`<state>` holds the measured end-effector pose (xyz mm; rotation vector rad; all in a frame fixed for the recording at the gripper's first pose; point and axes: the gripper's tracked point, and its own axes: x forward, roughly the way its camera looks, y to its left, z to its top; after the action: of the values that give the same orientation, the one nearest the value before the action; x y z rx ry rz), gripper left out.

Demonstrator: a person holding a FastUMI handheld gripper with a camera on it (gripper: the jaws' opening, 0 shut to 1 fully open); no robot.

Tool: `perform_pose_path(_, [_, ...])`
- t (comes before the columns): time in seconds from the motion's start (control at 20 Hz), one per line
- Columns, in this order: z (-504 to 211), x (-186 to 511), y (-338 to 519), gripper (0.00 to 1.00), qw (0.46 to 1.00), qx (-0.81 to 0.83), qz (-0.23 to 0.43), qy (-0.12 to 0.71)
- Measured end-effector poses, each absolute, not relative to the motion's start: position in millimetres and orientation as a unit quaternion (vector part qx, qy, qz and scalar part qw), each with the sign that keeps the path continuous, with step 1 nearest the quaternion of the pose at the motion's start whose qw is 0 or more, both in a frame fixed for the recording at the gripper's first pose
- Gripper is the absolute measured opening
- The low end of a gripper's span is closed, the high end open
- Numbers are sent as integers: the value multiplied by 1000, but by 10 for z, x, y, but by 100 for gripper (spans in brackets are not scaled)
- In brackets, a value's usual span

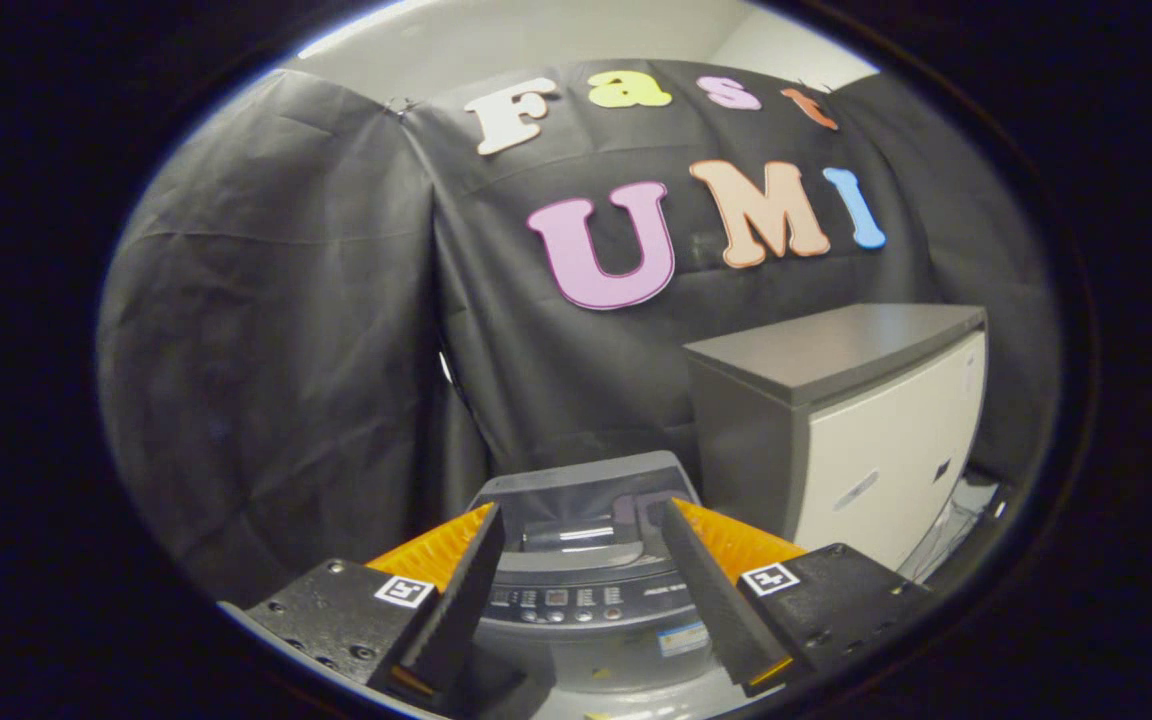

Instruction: Put the clothes into the washing machine and then close the washing machine lid.

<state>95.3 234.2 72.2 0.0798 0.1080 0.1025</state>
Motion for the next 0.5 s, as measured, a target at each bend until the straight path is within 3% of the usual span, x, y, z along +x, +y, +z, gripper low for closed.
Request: perform_pose_path(0.5, [1210,177,1615,96,1000,-22,13,-12])
